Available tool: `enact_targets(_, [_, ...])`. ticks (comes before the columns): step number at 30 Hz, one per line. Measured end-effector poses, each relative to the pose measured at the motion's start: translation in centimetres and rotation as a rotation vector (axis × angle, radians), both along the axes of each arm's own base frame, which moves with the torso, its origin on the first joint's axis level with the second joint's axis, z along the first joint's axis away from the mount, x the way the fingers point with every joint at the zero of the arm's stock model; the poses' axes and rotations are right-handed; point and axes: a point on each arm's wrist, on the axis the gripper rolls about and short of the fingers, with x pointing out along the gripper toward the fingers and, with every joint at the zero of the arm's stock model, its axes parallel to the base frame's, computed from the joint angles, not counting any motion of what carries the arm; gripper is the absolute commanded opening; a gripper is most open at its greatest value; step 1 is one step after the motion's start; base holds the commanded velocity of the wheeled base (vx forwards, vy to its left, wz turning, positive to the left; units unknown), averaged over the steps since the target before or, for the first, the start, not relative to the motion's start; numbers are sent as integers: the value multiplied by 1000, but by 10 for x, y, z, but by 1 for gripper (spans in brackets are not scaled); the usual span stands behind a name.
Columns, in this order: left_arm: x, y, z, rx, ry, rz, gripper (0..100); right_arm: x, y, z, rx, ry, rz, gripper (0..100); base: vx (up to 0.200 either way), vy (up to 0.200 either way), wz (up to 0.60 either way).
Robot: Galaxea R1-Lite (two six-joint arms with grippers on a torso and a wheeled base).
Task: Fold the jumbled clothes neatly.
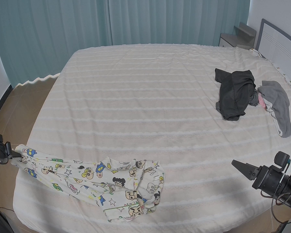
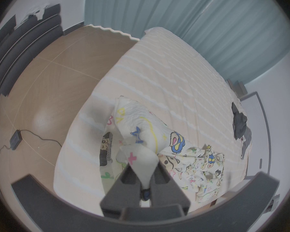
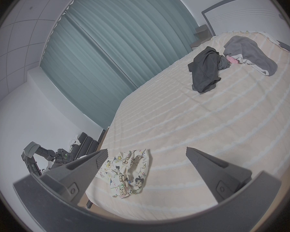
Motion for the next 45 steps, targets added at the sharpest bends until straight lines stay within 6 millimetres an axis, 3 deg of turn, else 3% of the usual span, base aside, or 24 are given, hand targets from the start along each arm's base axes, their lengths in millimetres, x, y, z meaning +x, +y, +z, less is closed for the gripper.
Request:
enact_targets(7, [-6,17,17,-55,13,39,0,0,-1,0,1,-1,-4,100,0,0,0])
enact_targets(12, [-5,1,32,-51,3,8,0,0,-1,0,1,-2,-6,100,0,0,0])
enact_targets(17, [-1,-36,49,-50,-8,-64,0,0,-1,0,2,-1,-6,100,0,0,0])
enact_targets(29, [-4,-158,83,68,-1,-257,0,0,-1,0,3,-1,-7,100,0,0,0])
enact_targets(37, [-8,-230,84,161,-66,-329,0,0,-1,0,3,-1,-7,100,0,0,0])
enact_targets(45, [-12,-296,71,172,-94,-369,0,1,-1,0,3,0,-8,100,0,0,0])
